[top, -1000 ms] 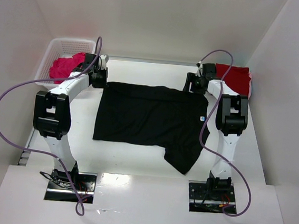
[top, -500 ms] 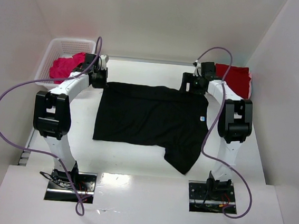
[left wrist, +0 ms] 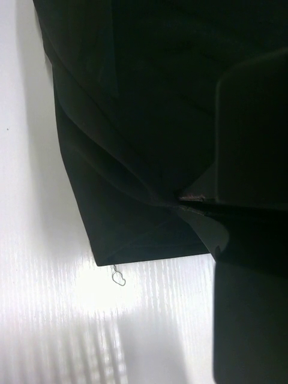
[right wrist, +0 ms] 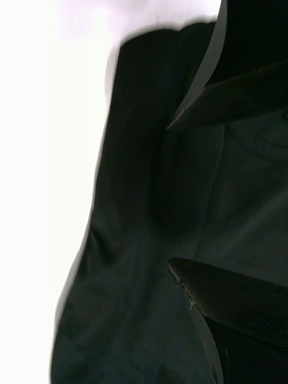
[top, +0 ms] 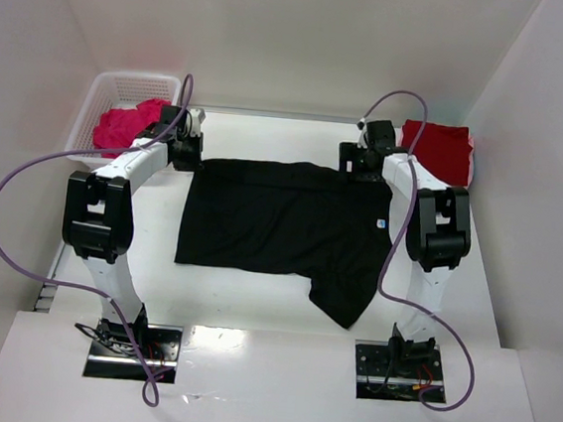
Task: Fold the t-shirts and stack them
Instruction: Flatten out the tshirt
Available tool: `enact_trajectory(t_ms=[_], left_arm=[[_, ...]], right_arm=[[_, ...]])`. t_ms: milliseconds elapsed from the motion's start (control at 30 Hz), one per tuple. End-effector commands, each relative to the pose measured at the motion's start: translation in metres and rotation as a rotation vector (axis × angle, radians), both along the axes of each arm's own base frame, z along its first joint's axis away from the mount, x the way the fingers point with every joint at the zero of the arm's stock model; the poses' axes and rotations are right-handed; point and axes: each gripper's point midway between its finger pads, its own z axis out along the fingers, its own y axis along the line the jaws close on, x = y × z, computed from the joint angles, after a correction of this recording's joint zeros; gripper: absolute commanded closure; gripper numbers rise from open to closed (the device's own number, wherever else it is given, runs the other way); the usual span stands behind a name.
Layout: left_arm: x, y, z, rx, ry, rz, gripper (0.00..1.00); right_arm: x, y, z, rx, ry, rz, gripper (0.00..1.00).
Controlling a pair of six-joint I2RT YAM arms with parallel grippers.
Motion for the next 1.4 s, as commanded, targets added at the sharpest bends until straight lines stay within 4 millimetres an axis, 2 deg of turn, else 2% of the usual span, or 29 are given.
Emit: enact_trajectory(t_ms=[0,67,233,367,433,467,533,567,600,667,1033,1133,1267,1367], left_arm=[[0.002,-0.004,0.023,-0.012,-0.064,-0.027,1.0],[0.0,-0.004,0.02,-0.011,-0.055,-0.027,1.0],[0.0,-0.004,0.024,-0.012,-0.064,-0.027,1.0],[0.0,-0.004,0.024,-0.012,-0.064,-0.027,1.0],[0.0,-0.004,0.024,-0.012,-0.064,-0.027,1.0],[0.0,-0.004,0.024,-0.012,-0.064,-0.027,1.0],[0.0,-0.004,0.024,-0.012,-0.064,-0.027,1.0],[0.0,-0.004,0.024,-0.012,-0.064,-0.027,1.0],[0.0,-0.003,0.028,-0.006,-0.075,-0.033,1.0],[0.0,-0.003,0.028,-0.006,-0.075,-0.033,1.0],[0.004,-0.003,0.031,-0.006,-0.084,-0.034,1.0],[0.002,-0.003,0.03,-0.006,-0.075,-0.033,1.0],[0.002,-0.003,0.03,-0.006,-0.075,-0.033,1.0],[0.002,-0.003,0.03,-0.006,-0.075,-0.033,1.0]], right_arm=[[0.021,-0.02,0.052,-0.082,-0.163,-0.062,0.1],[0.029,-0.03,0.061,-0.111,-0.195,-0.087,0.1],[0.032,-0.049,0.04,-0.133,-0.151,-0.11,0.1],[0.035,-0.051,0.039,-0.14,-0.152,-0.116,0.1],[0.035,-0.056,0.029,-0.144,-0.132,-0.124,0.1],[0.037,-0.055,0.032,-0.142,-0.14,-0.125,0.1],[0.042,-0.053,0.025,-0.135,-0.132,-0.117,0.11],[0.044,-0.051,0.03,-0.132,-0.138,-0.104,0.12],[0.044,-0.051,0.022,-0.135,-0.124,-0.102,0.12],[0.047,-0.046,0.02,-0.116,-0.117,-0.085,0.14],[0.037,-0.039,-0.001,-0.03,-0.045,0.003,0.17],[0.036,-0.036,-0.001,-0.013,-0.043,0.016,0.17],[0.031,-0.035,-0.006,-0.013,-0.023,0.029,0.21],[0.03,-0.033,-0.01,-0.004,-0.014,0.037,0.31]])
